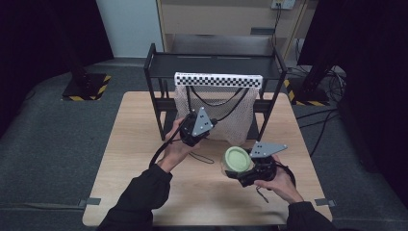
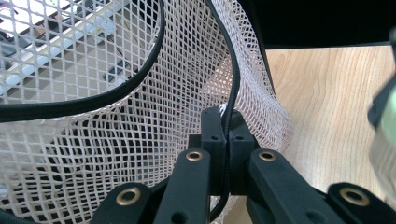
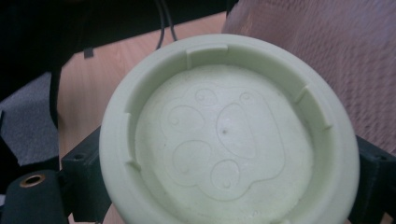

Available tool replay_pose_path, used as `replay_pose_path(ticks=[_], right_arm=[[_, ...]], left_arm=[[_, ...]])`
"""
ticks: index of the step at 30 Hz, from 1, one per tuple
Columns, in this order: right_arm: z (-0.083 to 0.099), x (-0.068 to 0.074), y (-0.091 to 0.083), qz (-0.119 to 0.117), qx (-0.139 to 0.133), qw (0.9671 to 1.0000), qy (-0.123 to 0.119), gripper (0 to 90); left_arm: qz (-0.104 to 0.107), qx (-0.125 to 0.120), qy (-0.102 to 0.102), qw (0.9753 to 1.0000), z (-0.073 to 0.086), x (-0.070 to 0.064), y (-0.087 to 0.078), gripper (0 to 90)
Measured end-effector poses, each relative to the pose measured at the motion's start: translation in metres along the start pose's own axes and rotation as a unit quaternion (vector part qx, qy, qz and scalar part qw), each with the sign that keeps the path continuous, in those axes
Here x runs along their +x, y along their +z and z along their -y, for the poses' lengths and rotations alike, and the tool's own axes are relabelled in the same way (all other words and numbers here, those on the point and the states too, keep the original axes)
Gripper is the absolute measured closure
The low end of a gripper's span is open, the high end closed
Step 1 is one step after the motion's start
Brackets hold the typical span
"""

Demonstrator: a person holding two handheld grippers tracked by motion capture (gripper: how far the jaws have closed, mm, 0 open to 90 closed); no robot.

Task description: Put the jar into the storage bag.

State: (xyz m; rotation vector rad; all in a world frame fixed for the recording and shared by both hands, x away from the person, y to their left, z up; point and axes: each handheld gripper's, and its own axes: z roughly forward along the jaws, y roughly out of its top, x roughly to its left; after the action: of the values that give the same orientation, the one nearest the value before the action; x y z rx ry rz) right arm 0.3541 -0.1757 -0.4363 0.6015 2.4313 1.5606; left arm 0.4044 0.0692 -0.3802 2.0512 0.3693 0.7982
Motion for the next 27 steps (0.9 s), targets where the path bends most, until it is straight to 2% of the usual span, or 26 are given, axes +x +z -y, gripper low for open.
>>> replay_pose_path(ticks=[1,7,15,18,27], right_arm=[[-0.01,-0.001,-0.005,0.001,-0.014,0.9999,-0.002,11.8],[-0.047,-0.01,-0.022,0.012,-0.053,0.9985,-0.012,11.8],[-0.099,-0.026,-0.038,0.017,-0.123,0.9923,-0.005,11.8],[-0.115,-0.03,-0.039,0.025,-0.134,0.9906,-0.007,11.8],[-0.147,-0.039,-0.03,0.03,-0.141,0.9896,-0.007,11.8]], left_arm=[[0.0,0.0,0.0,1.0,0.0,0.0,0.0,88.7],[-0.001,0.0,-0.003,1.0,0.001,0.002,-0.001,88.7],[-0.001,0.001,0.002,1.0,0.001,0.001,-0.001,88.7],[0.001,0.003,0.005,1.0,0.001,0.0,0.0,88.7],[0.003,0.004,0.013,0.9999,0.0,-0.002,0.001,88.8]])
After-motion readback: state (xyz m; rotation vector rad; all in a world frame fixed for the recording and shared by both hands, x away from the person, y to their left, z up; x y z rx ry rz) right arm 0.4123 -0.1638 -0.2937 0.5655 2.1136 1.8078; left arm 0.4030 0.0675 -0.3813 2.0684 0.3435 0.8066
